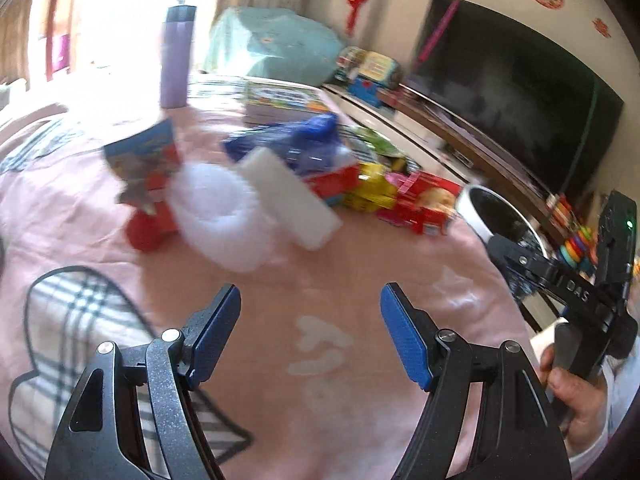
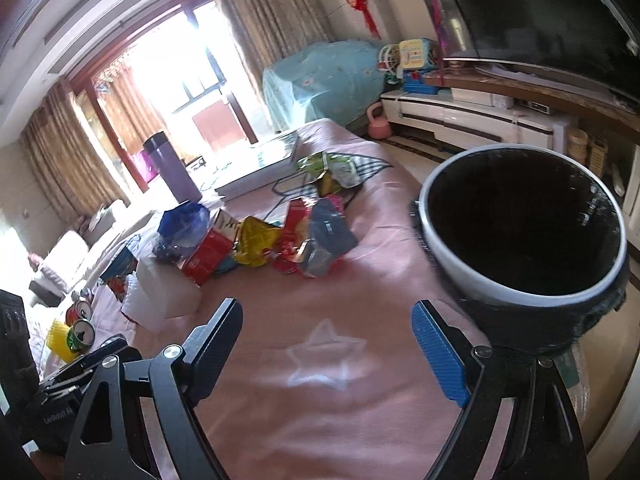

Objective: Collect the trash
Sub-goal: 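Move both open grippers back over the table, then grasp the white spiky plastic ball with the left gripper while the right gripper grasps a red snack bag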

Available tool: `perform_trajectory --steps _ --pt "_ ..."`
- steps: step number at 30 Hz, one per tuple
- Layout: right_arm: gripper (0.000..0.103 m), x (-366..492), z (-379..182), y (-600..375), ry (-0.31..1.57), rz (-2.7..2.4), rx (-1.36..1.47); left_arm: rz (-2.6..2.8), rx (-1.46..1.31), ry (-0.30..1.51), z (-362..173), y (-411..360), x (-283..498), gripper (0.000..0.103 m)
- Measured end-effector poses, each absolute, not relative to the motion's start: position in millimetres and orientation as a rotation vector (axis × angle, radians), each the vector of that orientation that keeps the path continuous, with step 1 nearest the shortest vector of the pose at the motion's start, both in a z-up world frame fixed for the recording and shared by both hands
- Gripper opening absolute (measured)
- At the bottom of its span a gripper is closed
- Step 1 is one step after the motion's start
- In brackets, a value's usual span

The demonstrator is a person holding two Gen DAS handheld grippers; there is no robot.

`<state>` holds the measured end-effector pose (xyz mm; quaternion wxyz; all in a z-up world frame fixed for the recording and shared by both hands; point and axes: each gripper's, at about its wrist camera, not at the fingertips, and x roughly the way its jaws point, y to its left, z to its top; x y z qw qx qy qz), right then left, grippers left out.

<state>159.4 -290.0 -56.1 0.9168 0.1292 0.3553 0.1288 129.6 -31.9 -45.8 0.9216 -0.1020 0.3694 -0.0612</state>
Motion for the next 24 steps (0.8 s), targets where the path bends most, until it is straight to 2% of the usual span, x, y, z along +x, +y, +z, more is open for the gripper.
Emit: perform_trajectory --steps 9,11,14,15,16,17,18,20,24 --pt "0.087 183.3 -57.5 -269.5 0.734 0.294 0.223 -0.004 -0.25 0.781 -50.0 -2.2 155.5 0.074" --pt "0.084 192.1 -57.4 -267.0 0.734 0.295 0.214 0.005 -0.262 0.781 -52.2 1.9 163.1 0.074" --pt "0.068 206.9 -60.8 -264.4 0.752 0.299 0.217 0.021 -0.266 0.781 -56.9 7.1 172.8 0.073" --pt "0.058 211.2 -62.4 -263.6 0.757 0.301 0.218 0.024 -0.27 0.785 -58.3 8.0 175.4 0.063" --pt "0.042 213.7 -64.5 -263.5 0.76 0.304 0.218 0.018 -0.281 0.791 -60.6 10.1 178.6 0.052" --pt "0.031 217.6 -66.8 -262.0 0.769 0.306 0.214 0.002 -0.29 0.801 -62.7 10.9 180.2 0.033" --pt "0.013 219.6 -68.6 -260.8 0.778 0.3 0.204 -0.007 -0.293 0.806 -63.0 10.2 181.2 0.025" --pt "0.013 217.4 -69.9 -258.5 0.775 0.306 0.202 -0.015 -0.28 0.794 -61.3 8.9 178.6 0.022" --pt "0.007 202.6 -66.6 -260.2 0.748 0.325 0.206 -0.054 -0.265 0.753 -50.5 -1.1 164.7 0.02"
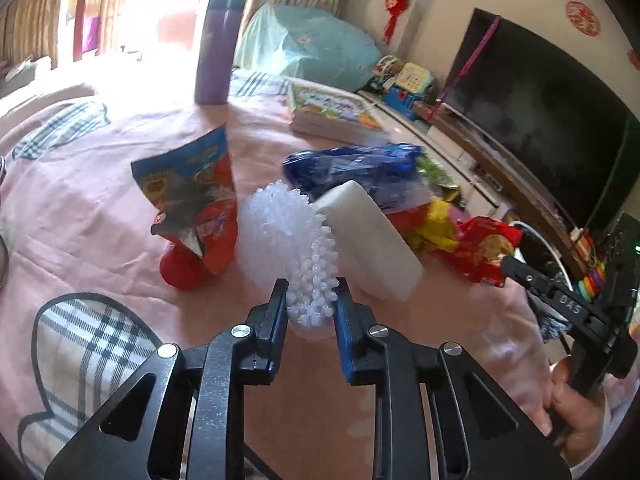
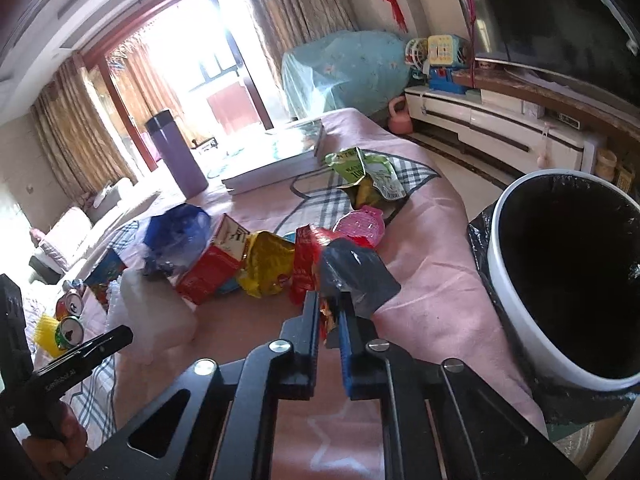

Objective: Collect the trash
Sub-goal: 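Grasp the white spiky plastic ball with the left gripper while the right gripper grasps a red snack bag, then carry the ball and snack bag in both grippers over the trash bin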

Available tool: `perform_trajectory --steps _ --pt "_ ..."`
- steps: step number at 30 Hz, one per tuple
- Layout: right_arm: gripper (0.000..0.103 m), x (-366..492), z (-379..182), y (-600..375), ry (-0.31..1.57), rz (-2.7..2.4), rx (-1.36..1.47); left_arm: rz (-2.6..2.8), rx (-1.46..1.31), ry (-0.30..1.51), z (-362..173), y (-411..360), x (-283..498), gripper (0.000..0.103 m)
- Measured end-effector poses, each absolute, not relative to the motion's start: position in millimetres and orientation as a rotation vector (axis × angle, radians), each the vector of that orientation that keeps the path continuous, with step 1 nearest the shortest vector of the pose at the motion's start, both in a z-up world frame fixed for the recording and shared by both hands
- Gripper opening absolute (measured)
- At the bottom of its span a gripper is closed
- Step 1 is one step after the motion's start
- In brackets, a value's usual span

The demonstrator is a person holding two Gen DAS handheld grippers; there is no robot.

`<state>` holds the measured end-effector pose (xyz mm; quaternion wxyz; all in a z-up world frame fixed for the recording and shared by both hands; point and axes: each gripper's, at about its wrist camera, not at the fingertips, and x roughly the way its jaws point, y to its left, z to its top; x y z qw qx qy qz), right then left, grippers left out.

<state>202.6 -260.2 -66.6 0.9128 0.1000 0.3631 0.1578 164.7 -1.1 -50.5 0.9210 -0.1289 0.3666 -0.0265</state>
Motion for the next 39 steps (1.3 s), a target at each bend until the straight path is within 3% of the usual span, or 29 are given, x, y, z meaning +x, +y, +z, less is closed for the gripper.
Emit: perform_trajectory --steps 12,39 --pt "0.007 166.3 -43.5 -298.4 0.685 0.272 0.262 -0.251 -0.15 0.704 -28.8 -74.1 140.0 0.02" --pt "0.007 160.0 -31.1 -424.3 0.629 0.056 0.368 -0.532 0.031 0.725 -13.1 -230.8 200.7 0.02"
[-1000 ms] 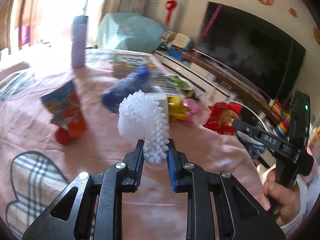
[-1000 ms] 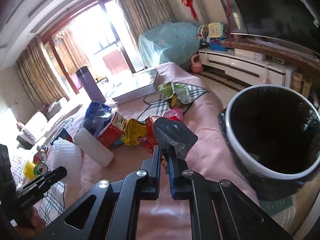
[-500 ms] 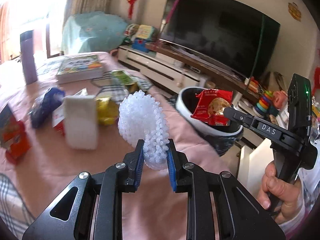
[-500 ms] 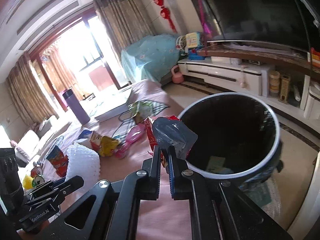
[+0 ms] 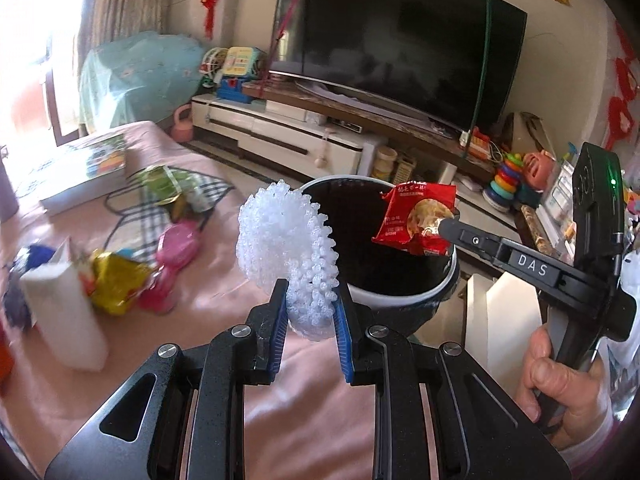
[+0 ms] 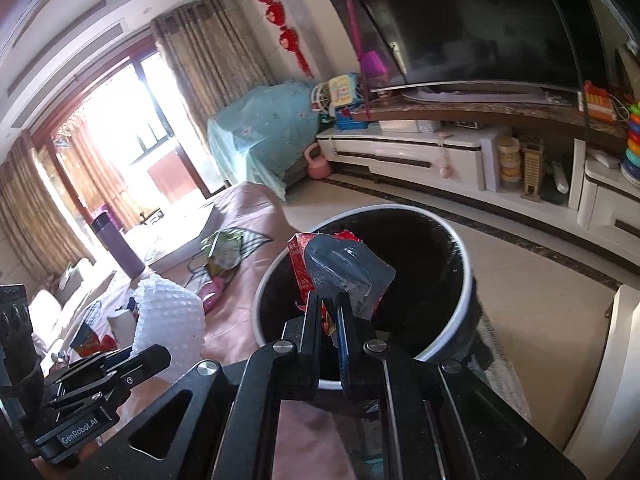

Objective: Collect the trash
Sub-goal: 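Carry the ball and snack bag in both grippers over the trash bin, then open both grippers to drop the ball and snack bag into the bin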

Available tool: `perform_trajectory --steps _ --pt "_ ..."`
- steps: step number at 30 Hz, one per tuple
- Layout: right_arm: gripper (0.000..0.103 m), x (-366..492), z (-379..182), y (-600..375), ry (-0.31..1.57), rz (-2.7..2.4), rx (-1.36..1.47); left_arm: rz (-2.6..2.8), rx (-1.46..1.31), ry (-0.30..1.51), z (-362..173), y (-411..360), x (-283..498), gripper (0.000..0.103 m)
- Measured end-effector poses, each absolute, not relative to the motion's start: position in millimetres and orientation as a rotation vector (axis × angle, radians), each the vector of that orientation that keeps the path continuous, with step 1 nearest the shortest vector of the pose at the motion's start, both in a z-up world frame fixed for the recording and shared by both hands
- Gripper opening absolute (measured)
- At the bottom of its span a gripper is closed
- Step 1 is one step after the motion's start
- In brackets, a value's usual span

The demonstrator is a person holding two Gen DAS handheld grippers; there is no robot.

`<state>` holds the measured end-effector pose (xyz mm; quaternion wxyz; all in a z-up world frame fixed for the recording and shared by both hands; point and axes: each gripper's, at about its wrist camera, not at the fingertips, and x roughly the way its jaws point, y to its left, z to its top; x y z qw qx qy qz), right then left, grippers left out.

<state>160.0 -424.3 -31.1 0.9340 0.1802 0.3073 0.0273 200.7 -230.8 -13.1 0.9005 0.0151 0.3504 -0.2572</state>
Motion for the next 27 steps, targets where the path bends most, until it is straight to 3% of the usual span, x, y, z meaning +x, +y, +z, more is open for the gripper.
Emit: perform_trajectory --steps 18,21,23,24,27 --pt "0.007 182.8 -38.7 -458.6 0.677 0.014 0.362 -0.602 0.082 0.791 -20.4 -288.4 247.8 0.022" --pt "0.011 186.7 -39.9 -461.8 0.684 0.011 0.356 -0.604 0.102 0.799 -23.9 -293.8 251.3 0.023" --pt "0.012 189.7 -42.3 -463.6 0.697 0.012 0.357 -0.603 0.101 0.817 -26.7 -295.5 253.8 0.036" --pt "0.012 191.4 -43.9 -465.0 0.705 0.011 0.36 -0.599 0.097 0.822 -27.4 -295.2 254.3 0.048" --pt "0.019 192.3 -47.7 -469.0 0.719 0.007 0.381 -0.596 0.072 0.812 -24.6 -288.7 252.7 0.055"
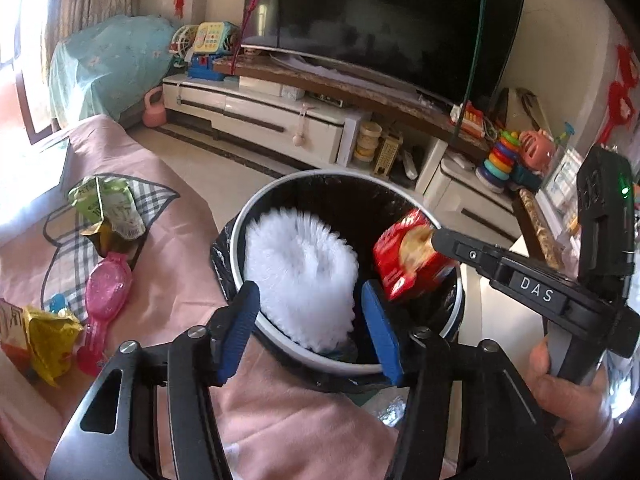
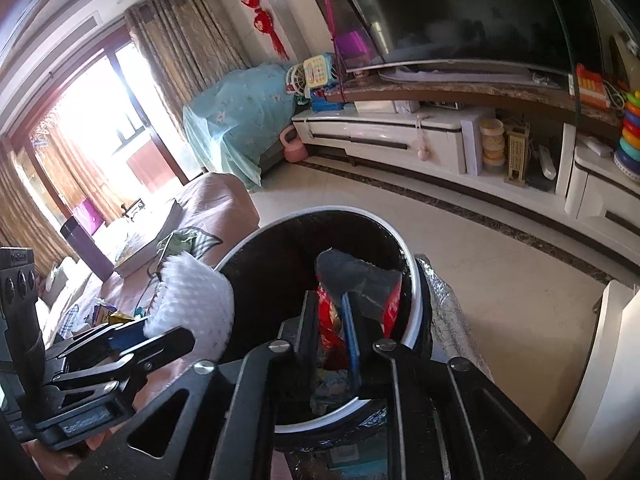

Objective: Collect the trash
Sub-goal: 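Open both grippers to drop the ball and snack bag into the bin, then move both open grippers back over the table toward the remaining trash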

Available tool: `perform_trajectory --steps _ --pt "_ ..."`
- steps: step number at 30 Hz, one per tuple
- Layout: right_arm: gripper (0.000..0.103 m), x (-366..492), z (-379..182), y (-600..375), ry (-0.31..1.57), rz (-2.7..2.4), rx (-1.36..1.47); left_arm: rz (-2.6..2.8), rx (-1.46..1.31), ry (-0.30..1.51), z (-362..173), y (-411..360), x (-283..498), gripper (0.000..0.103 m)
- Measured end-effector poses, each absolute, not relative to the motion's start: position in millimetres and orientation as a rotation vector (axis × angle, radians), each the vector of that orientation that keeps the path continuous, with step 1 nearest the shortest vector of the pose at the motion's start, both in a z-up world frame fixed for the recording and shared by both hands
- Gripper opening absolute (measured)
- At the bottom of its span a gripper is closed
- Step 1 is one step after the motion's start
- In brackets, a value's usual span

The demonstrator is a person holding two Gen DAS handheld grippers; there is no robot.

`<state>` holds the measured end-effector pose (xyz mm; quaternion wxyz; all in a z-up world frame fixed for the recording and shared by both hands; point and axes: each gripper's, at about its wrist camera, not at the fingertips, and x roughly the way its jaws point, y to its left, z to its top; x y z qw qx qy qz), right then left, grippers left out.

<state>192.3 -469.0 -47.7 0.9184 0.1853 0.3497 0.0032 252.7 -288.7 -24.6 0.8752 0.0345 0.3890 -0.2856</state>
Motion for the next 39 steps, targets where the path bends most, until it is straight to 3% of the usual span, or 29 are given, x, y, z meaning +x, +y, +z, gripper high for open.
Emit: perform_trajectory --steps 3,6,9,12,13,22,39 --pt "0.028 187.2 -45.4 -471.2 0.71 0.0 0.401 -0.587 0.068 0.802 -22.1 -282.6 248.4 0.068" --pt "0.052 180.4 -40.7 -469.3 0.687 0.0 0.412 -0.576 0.054 0.799 -21.6 -274.4 242.3 0.07" --pt "0.058 176.8 -36.3 -464.3 0.677 0.008 0.413 -0.561 0.03 0.798 -22.1 -260.9 231.9 0.072" --pt "0.081 170.8 -30.8 -455.4 0.656 0.021 0.412 -0.539 0.011 0.79 -23.6 -240.4 216.1 0.072" --pt "0.085 167.8 -28.7 -450.7 0.646 0.022 0.407 -0.53 0.008 0.788 -23.5 -235.1 212.7 0.072" --pt "0.092 154.6 -29.6 -395.0 0.642 0.104 0.382 -0.414 -0.05 0.779 -31.5 -162.3 175.6 0.072" --pt "0.092 145.4 -53.6 -280.5 0.742 0.287 0.311 -0.183 -0.174 0.767 -45.7 -22.3 136.6 0.072"
